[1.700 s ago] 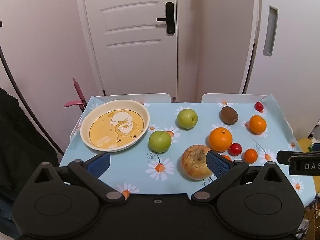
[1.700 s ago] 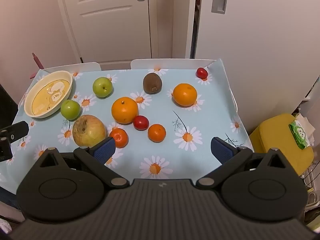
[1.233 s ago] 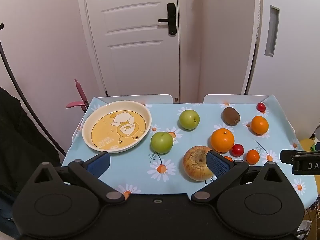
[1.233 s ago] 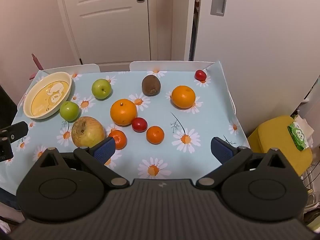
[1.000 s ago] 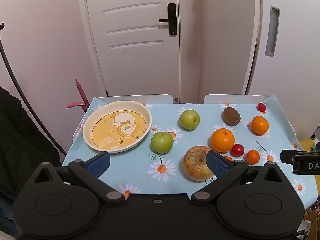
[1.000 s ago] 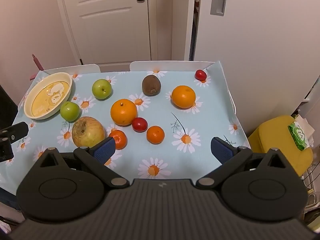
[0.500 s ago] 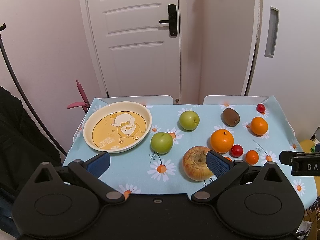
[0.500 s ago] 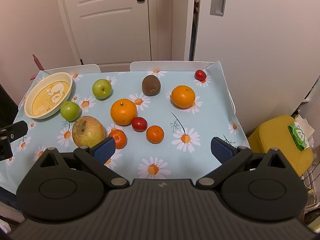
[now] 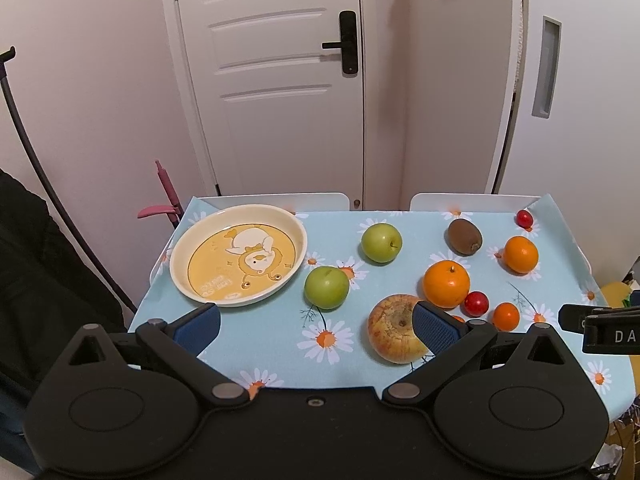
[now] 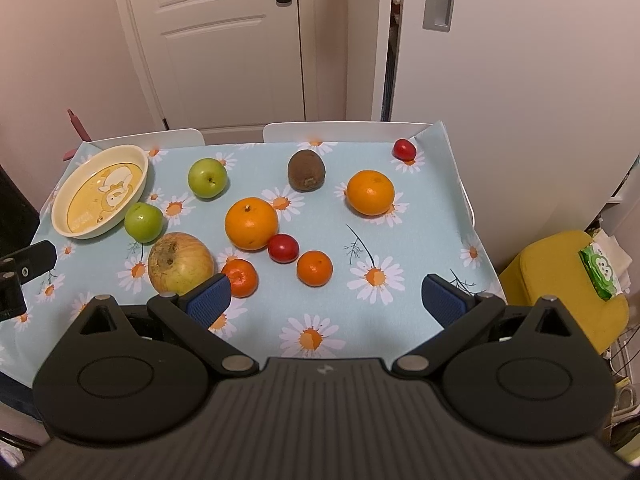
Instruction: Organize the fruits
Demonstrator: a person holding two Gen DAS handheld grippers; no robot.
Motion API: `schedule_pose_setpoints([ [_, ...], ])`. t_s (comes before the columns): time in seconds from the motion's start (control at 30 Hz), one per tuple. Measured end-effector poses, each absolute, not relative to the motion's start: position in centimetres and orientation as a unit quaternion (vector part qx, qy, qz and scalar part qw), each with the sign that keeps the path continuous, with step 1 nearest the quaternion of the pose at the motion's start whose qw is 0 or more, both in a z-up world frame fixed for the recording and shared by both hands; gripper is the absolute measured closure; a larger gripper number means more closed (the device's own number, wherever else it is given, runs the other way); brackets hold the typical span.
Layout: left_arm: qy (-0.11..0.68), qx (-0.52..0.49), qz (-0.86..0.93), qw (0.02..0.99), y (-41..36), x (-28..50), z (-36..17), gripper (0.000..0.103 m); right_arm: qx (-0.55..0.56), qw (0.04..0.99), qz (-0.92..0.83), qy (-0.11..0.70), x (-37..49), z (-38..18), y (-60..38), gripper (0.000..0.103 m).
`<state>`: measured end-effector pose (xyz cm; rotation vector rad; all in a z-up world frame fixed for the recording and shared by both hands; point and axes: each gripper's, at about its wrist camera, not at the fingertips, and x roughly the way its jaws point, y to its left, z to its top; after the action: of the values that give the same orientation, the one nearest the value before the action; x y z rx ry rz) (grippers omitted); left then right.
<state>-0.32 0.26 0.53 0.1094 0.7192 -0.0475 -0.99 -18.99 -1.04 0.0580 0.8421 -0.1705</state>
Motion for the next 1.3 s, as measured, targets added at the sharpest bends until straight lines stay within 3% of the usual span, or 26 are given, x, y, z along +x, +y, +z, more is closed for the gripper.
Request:
schedule_pose_setpoints([
  [1.3,0.356,0.050,-0.026,0.933,0.14,-0.07,0.26,0.000,0.027,0.910,-0.082,0.405,-0.88,-0.55,-18.88,0.000],
])
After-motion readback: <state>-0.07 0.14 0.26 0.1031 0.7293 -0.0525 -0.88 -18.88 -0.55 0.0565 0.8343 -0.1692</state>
